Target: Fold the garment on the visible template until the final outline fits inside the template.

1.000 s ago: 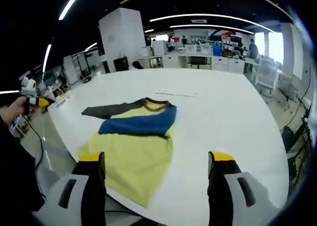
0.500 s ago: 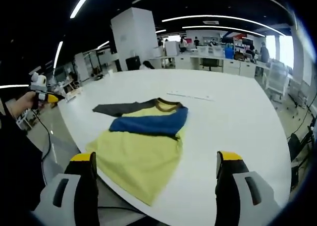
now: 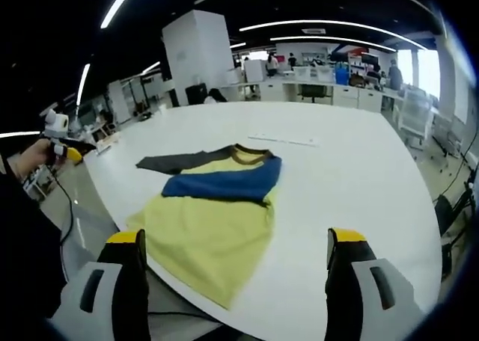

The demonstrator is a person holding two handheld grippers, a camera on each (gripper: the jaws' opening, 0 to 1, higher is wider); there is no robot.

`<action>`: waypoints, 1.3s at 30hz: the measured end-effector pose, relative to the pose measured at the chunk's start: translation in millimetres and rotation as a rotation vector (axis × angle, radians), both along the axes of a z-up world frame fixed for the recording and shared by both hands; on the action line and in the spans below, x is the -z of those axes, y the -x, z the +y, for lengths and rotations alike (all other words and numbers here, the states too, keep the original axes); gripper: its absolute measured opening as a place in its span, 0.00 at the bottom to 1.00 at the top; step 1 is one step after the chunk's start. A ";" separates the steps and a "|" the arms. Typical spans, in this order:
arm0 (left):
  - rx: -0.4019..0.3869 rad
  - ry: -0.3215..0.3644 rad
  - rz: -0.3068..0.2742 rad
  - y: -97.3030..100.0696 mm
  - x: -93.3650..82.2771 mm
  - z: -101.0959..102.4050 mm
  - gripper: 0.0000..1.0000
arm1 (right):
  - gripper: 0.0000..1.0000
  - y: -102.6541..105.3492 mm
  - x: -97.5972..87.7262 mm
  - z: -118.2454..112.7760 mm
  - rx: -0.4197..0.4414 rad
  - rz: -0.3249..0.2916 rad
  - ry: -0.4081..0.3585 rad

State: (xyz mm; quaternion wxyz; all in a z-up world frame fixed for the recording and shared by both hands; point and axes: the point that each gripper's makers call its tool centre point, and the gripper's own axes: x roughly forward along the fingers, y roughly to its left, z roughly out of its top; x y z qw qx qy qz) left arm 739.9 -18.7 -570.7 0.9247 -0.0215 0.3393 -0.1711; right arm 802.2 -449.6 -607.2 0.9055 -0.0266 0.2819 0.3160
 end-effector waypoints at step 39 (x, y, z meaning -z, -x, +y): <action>0.125 0.045 0.005 -110.8 56.2 124.9 1.00 | 0.97 -12.2 26.9 30.3 0.076 0.068 0.046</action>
